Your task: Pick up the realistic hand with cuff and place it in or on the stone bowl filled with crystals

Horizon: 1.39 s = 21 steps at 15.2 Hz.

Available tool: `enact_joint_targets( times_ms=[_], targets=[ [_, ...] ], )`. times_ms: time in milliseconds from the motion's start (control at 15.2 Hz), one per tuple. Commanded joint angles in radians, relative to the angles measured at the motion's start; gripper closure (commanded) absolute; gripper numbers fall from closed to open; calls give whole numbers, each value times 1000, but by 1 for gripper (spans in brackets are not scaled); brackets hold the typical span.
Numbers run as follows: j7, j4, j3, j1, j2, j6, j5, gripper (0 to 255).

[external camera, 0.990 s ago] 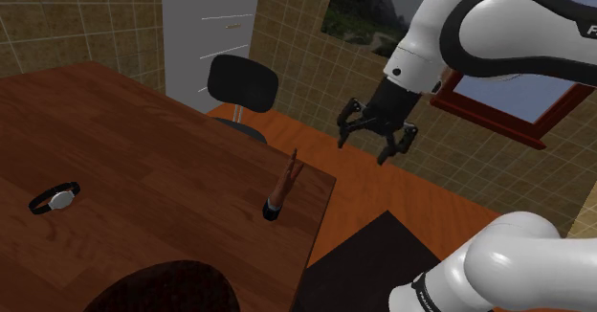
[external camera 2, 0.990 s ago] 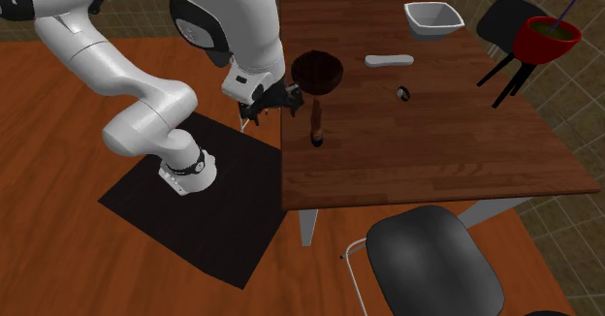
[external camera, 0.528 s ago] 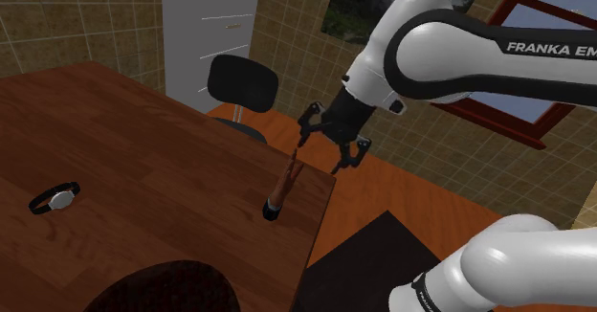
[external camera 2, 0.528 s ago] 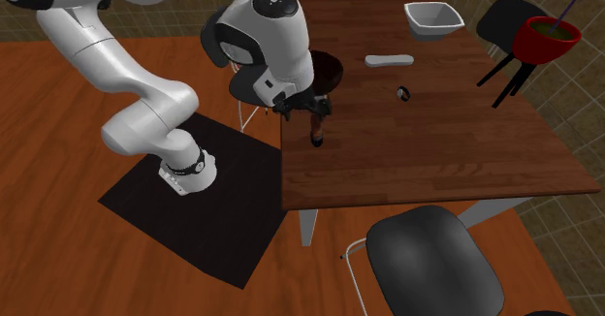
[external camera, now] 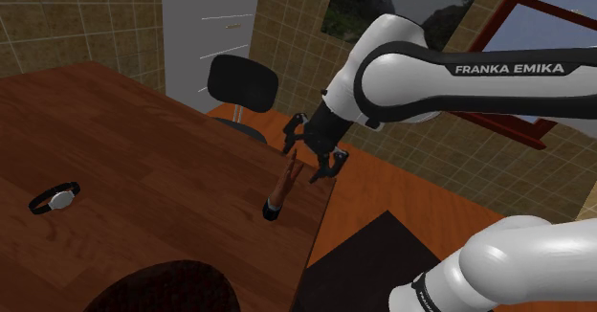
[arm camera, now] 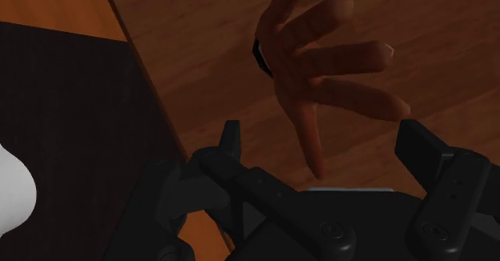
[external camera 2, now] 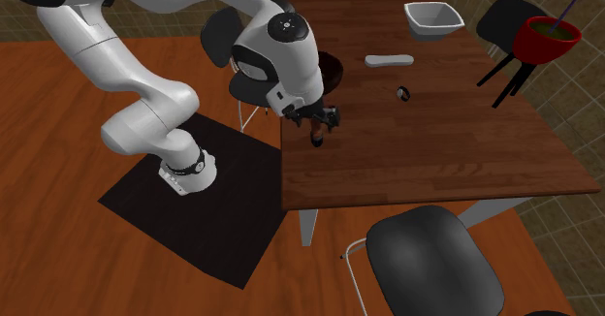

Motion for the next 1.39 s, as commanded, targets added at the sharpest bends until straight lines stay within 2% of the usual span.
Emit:
enact_joint_targets(
  times_ms=[0, 528, 594, 1188, 1320],
  targets=[
    [1, -11, 19, -1, 26, 40, 8, 0],
    [1, -11, 19, -1, 26, 40, 8, 0],
    [1, -11, 19, -1, 26, 40, 8, 255],
    [1, -11, 19, -1, 26, 40, 8, 255],
    [7, 5, 10, -1, 11, 10, 0, 255]
  ],
)
